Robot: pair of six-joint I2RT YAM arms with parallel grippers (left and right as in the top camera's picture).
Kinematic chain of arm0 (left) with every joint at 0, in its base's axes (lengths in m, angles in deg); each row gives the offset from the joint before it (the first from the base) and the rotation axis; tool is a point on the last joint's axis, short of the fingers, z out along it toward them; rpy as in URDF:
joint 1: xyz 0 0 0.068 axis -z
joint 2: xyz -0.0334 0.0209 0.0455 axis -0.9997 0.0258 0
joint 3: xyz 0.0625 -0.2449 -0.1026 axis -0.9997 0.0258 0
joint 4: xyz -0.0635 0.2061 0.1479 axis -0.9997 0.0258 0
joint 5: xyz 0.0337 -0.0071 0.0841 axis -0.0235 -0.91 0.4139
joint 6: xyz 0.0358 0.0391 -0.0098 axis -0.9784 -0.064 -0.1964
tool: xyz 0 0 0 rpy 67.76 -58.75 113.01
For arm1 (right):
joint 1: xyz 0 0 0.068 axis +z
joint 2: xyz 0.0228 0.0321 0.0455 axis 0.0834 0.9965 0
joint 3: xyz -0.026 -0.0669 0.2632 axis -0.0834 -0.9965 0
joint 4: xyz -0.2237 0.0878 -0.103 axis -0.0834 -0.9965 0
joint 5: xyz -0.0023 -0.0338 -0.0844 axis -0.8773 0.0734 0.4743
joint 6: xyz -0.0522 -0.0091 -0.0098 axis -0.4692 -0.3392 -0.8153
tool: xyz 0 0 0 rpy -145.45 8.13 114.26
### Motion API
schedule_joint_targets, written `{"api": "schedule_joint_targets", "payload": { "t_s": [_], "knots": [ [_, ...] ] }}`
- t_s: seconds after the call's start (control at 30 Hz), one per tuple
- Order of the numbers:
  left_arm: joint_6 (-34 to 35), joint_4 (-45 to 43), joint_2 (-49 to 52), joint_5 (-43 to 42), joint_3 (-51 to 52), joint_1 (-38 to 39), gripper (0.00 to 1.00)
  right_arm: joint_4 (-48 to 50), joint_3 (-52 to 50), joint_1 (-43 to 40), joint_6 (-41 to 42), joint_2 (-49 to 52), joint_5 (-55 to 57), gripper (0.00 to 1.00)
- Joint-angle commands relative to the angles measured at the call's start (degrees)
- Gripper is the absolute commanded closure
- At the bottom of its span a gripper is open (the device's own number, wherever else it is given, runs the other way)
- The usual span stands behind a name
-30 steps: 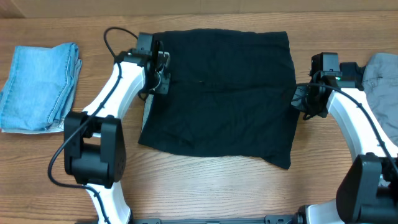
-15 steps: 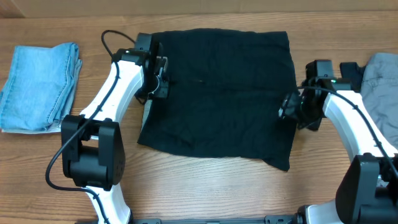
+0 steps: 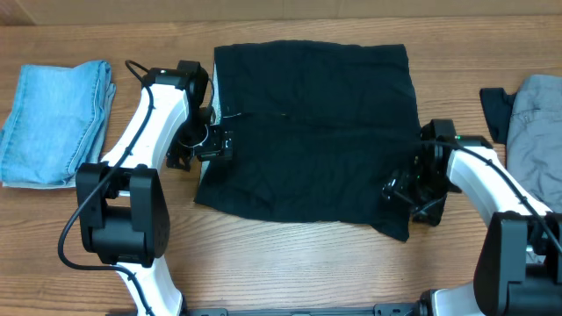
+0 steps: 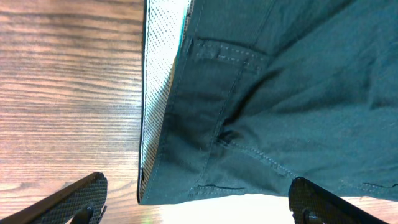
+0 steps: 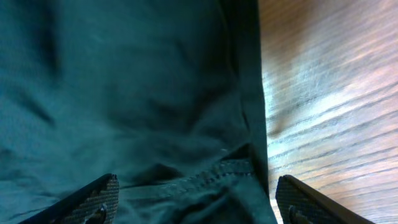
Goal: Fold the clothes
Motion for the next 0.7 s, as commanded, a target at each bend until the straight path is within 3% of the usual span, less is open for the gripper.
{"api": "schedule_joint_targets", "payload": {
  "t_s": [0.0, 0.2, 0.23, 0.3, 0.33, 0.4, 0.47, 0.63, 0.67],
  "knots": [
    [1.14, -0.28, -1.31, -0.42, 2.64, 0.09, 0.04, 2.51, -3.8, -0.15, 0.57, -0.42, -2.78, 0.16],
    [1.22, -5.22, -1.31, -0.96, 9.2, 0.07, 0.08, 5.66, -7.76, -0.15, 0.55, -0.42, -3.5, 0.17],
    [1.18, -5.97, -1.31, -1.88, 9.92, 0.09, 0.11, 5.86, -8.07, -0.15, 0.55, -0.42, -3.5, 0.21],
    [1.18, -6.16, -1.31, -2.54, 10.54, 0.11, 0.23, 5.88, -8.31, -0.15, 0.52, -0.42, -3.5, 0.29],
    [1.18, -6.01, -1.31, -2.51, 10.67, 0.13, 0.43, 5.86, -8.31, -0.15, 0.48, -0.42, -3.5, 0.36],
    [1.18, -5.62, -1.31, -2.4, 10.67, 0.13, 0.71, 5.84, -8.31, -0.15, 0.22, -0.42, -3.5, 0.5],
    [1.18, -5.53, -1.31, -2.4, 10.67, 0.13, 0.93, 5.64, -8.31, -0.15, -0.79, -0.42, -3.52, 0.66],
    [1.09, -4.28, -1.31, -2.34, 10.67, 0.13, 0.96, 5.11, -8.28, -0.15, -1.7, -0.44, -3.48, 0.96],
    [0.72, -4.2, -1.31, -2.34, 10.67, 0.13, 0.96, 5.27, -8.26, -0.15, -2.51, -0.44, -3.41, 0.96]
  ]
}}
